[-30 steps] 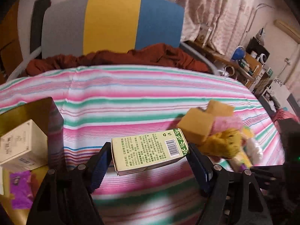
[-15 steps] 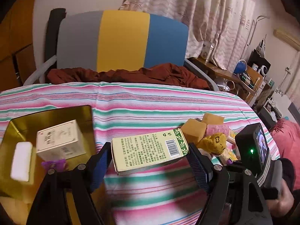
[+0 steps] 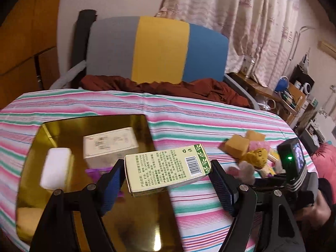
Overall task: Organize objects
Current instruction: 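Lower the green-white box into the gold tray with the left tool while the right tool drops the bag there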
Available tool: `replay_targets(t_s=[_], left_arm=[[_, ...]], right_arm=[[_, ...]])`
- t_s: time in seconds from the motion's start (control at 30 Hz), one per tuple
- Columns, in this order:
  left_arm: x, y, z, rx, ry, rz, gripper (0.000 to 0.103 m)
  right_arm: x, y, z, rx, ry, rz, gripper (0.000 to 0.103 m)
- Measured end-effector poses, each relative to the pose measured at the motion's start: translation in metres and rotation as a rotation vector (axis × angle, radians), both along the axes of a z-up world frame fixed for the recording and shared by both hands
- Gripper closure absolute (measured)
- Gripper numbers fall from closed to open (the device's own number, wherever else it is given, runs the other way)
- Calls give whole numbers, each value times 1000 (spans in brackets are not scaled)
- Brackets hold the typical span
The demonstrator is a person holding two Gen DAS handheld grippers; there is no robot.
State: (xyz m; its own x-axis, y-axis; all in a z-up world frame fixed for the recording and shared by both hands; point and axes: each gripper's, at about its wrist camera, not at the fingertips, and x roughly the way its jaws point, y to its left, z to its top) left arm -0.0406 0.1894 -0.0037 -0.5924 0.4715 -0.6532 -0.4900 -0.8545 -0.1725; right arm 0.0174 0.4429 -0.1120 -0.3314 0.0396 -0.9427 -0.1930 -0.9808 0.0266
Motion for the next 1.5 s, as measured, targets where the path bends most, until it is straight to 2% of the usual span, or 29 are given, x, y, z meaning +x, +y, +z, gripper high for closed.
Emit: replay_targets(t_s=[0.27,0.37,0.4,0.47,0.5,0.57,0.73,0.97,1.23,1.37,1.5], left_arm=[[-19,-55,-10,-30,-10,104,23],[-40,-82,-17,-55,-44,137,22],[-50,-92,-21,-57,-60,155,21],[-67,-112,-28,-53,-103,205,2],[-73,-123,-31,-41,-122,237,0],[-79,-142,-33,-22,-142,278,0],[-74,-181,-37,-25,-132,359,0],[-48,-200,-38,-50,-88,400,0],[-26,-198,-21,-75,-22,398,0],[-19,-194,-15,-71,-2,381,0],[-16,-192,-14,-70,-6,364,0]], right_arm=[[9,1,4,21,1,7,70],[9,0,5,30,2,10,71],[10,-1,6,34,5,12,71],[8,-3,6,33,9,14,71],[9,-3,9,32,18,13,71],[8,-4,12,22,41,14,71],[19,-12,25,0,87,21,71],[12,-60,43,-51,162,87,71],[4,-152,78,-127,278,263,71],[-4,-192,80,-154,285,348,71],[-11,-217,72,-180,265,383,70]])
